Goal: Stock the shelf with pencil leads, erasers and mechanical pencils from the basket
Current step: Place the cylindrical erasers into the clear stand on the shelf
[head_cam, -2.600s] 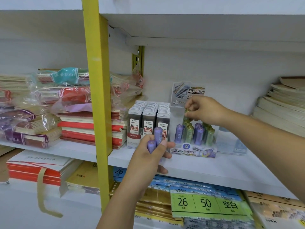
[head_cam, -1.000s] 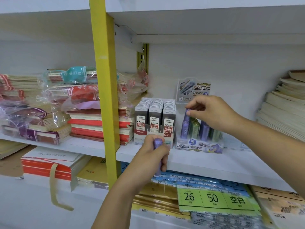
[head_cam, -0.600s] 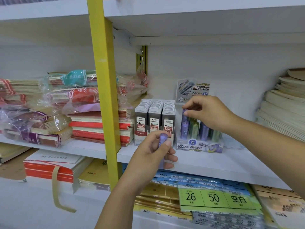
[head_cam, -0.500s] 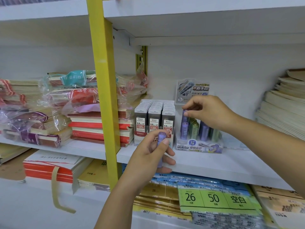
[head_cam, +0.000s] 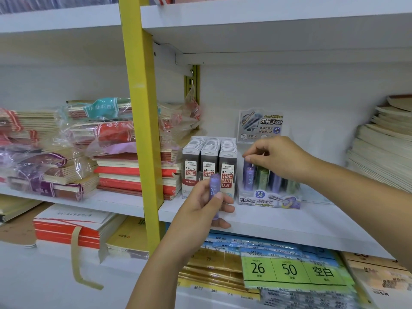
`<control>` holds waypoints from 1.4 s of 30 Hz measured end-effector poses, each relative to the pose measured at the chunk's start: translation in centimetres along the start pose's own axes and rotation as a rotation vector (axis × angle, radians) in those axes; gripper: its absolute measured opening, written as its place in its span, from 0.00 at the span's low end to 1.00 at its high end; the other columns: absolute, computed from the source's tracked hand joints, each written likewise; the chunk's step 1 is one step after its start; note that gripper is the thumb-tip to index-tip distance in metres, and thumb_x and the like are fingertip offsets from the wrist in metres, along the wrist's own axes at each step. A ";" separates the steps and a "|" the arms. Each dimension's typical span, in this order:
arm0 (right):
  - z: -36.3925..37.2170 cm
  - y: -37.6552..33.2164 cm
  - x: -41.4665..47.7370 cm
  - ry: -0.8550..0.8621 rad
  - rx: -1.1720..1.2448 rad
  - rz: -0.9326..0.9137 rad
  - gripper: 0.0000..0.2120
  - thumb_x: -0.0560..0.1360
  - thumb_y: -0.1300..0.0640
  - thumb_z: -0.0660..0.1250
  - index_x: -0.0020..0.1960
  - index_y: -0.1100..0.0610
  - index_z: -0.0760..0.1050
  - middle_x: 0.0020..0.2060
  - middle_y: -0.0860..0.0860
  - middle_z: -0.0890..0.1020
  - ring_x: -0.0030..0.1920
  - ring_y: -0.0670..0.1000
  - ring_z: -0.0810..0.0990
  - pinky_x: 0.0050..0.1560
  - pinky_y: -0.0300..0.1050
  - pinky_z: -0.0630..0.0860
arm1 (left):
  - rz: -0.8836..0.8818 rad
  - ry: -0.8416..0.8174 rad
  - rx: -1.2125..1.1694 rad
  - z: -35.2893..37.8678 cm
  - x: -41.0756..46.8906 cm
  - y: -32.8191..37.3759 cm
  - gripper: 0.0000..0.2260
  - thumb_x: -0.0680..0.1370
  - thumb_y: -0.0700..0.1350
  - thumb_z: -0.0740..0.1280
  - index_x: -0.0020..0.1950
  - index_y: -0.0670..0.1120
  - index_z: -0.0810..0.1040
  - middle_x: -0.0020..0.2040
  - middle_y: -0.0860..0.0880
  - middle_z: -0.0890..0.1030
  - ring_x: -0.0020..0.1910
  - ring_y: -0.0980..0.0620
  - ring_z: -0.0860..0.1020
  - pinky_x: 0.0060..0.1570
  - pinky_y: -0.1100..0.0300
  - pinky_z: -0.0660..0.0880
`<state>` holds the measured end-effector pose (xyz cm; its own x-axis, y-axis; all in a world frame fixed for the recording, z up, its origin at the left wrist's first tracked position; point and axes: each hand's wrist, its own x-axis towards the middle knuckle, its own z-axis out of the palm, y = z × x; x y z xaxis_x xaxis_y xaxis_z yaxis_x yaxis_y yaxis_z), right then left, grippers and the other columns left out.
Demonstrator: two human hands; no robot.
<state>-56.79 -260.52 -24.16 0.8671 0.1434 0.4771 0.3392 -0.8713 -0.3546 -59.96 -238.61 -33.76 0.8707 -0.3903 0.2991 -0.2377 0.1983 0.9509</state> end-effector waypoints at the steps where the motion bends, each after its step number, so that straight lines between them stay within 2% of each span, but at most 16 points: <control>1: 0.0 0.1 0.0 -0.031 -0.063 -0.001 0.06 0.76 0.52 0.69 0.49 0.51 0.83 0.40 0.48 0.82 0.44 0.43 0.79 0.40 0.31 0.71 | 0.002 -0.002 -0.005 0.0 0.0 0.0 0.09 0.84 0.43 0.60 0.63 0.50 0.74 0.47 0.51 0.85 0.48 0.54 0.84 0.41 0.61 0.80; 2: 0.0 0.3 0.0 -0.063 -0.110 0.000 0.08 0.77 0.50 0.67 0.51 0.50 0.83 0.41 0.51 0.82 0.46 0.48 0.77 0.41 0.35 0.68 | 0.000 -0.004 -0.011 0.0 -0.1 0.1 0.08 0.84 0.43 0.60 0.62 0.48 0.74 0.48 0.50 0.85 0.50 0.54 0.84 0.41 0.60 0.80; 4: -0.2 0.6 0.0 -0.124 -0.138 0.013 0.11 0.79 0.48 0.63 0.54 0.50 0.82 0.43 0.56 0.82 0.53 0.49 0.72 0.49 0.39 0.65 | -0.004 -0.009 -0.019 0.0 -0.1 0.2 0.08 0.83 0.44 0.60 0.61 0.47 0.74 0.50 0.50 0.86 0.52 0.54 0.84 0.43 0.59 0.81; 7: -0.5 0.1 -0.4 -0.164 -0.197 0.015 0.14 0.80 0.47 0.61 0.55 0.51 0.82 0.46 0.54 0.82 0.58 0.49 0.68 0.59 0.45 0.67 | 0.012 0.005 -0.017 0.2 -0.1 0.3 0.09 0.83 0.45 0.62 0.61 0.48 0.76 0.51 0.49 0.86 0.52 0.53 0.84 0.45 0.57 0.82; 10: -1.0 -1.2 -1.7 0.004 -0.212 -0.092 0.13 0.79 0.48 0.60 0.52 0.50 0.82 0.45 0.42 0.80 0.53 0.45 0.70 0.53 0.39 0.67 | 0.045 0.026 -0.019 0.7 -0.2 0.4 0.09 0.82 0.45 0.64 0.60 0.50 0.79 0.48 0.49 0.86 0.49 0.53 0.84 0.43 0.59 0.81; 11: -1.1 -2.0 -2.3 0.048 -0.106 -0.105 0.11 0.78 0.47 0.62 0.51 0.48 0.82 0.42 0.40 0.80 0.49 0.42 0.73 0.49 0.34 0.68 | 0.063 0.032 -0.015 0.8 -0.1 0.4 0.08 0.81 0.44 0.65 0.59 0.50 0.80 0.46 0.49 0.85 0.47 0.53 0.84 0.43 0.60 0.81; 13: -0.9 -3.9 -3.7 -0.015 0.196 -0.067 0.07 0.74 0.46 0.68 0.49 0.46 0.82 0.38 0.41 0.83 0.40 0.38 0.79 0.40 0.28 0.71 | 0.098 0.042 0.001 1.4 0.2 0.3 0.08 0.80 0.42 0.68 0.57 0.50 0.81 0.43 0.50 0.85 0.44 0.55 0.83 0.41 0.61 0.81; 16: 0.2 -5.1 -4.9 -0.096 0.256 -0.029 0.06 0.71 0.47 0.73 0.47 0.45 0.82 0.37 0.43 0.84 0.39 0.42 0.82 0.42 0.38 0.79 | 0.124 0.074 0.020 2.5 0.7 0.0 0.10 0.76 0.42 0.72 0.56 0.52 0.82 0.41 0.51 0.84 0.42 0.55 0.83 0.38 0.61 0.80; 18: -0.1 -5.1 -4.6 -0.058 0.257 0.003 0.04 0.71 0.51 0.73 0.45 0.45 0.82 0.38 0.44 0.84 0.40 0.44 0.82 0.46 0.40 0.79 | 0.136 0.142 0.049 3.1 1.0 -0.4 0.11 0.75 0.44 0.73 0.55 0.55 0.81 0.44 0.53 0.85 0.45 0.55 0.83 0.38 0.62 0.80; 21: -2.4 -3.4 -2.8 0.176 0.352 0.074 0.07 0.73 0.57 0.73 0.46 0.45 0.79 0.41 0.47 0.83 0.41 0.46 0.81 0.48 0.39 0.77 | 0.226 0.245 0.322 3.6 1.4 -1.6 0.15 0.78 0.50 0.70 0.61 0.63 0.73 0.51 0.63 0.81 0.53 0.64 0.78 0.48 0.70 0.76; 24: -4.3 -1.8 -0.7 0.341 0.242 0.072 0.08 0.73 0.57 0.72 0.50 0.48 0.76 0.41 0.44 0.80 0.38 0.40 0.77 0.40 0.26 0.72 | 0.383 0.223 0.707 4.2 1.2 -2.3 0.16 0.81 0.51 0.64 0.69 0.61 0.71 0.62 0.70 0.70 0.63 0.75 0.63 0.60 0.79 0.60; 26: -3.8 -1.1 0.4 0.304 0.170 0.065 0.08 0.73 0.58 0.73 0.50 0.52 0.77 0.41 0.44 0.79 0.39 0.39 0.76 0.39 0.23 0.70 | 0.463 0.175 0.875 4.4 1.1 -2.8 0.17 0.82 0.51 0.61 0.72 0.57 0.71 0.65 0.66 0.70 0.64 0.74 0.59 0.64 0.76 0.53; 30: -1.4 0.0 1.7 0.184 0.151 0.079 0.07 0.72 0.58 0.74 0.47 0.51 0.78 0.40 0.44 0.80 0.41 0.39 0.77 0.41 0.25 0.71 | 0.507 0.160 1.010 4.5 1.1 -3.3 0.19 0.82 0.53 0.57 0.73 0.53 0.72 0.68 0.59 0.75 0.65 0.63 0.65 0.67 0.63 0.61; 35: -0.2 1.2 2.4 0.000 0.048 0.093 0.07 0.71 0.58 0.74 0.44 0.49 0.77 0.40 0.45 0.81 0.42 0.43 0.79 0.43 0.33 0.73 | 0.489 0.154 1.019 4.1 1.1 -3.3 0.19 0.81 0.54 0.57 0.72 0.55 0.73 0.67 0.60 0.75 0.64 0.64 0.65 0.65 0.67 0.58; 39: -0.1 1.4 2.5 -0.043 -0.006 0.041 0.08 0.71 0.56 0.74 0.41 0.45 0.77 0.41 0.42 0.81 0.42 0.40 0.78 0.42 0.31 0.71 | 0.480 0.166 0.984 4.0 1.3 -3.3 0.18 0.81 0.54 0.58 0.71 0.57 0.73 0.66 0.62 0.75 0.61 0.67 0.62 0.64 0.68 0.59; 42: 0.2 1.3 2.9 -0.143 -0.004 0.061 0.05 0.75 0.50 0.69 0.40 0.44 0.79 0.42 0.42 0.83 0.44 0.41 0.80 0.44 0.37 0.73 | 0.481 0.158 0.986 3.9 1.4 -3.4 0.17 0.82 0.53 0.59 0.71 0.57 0.73 0.66 0.63 0.75 0.61 0.68 0.62 0.63 0.69 0.59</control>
<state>-53.76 -261.19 -23.43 0.9293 0.1555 0.3350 0.2833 -0.8821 -0.3763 -59.57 -243.31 -36.29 0.6238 -0.3321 0.7075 -0.7435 -0.5312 0.4062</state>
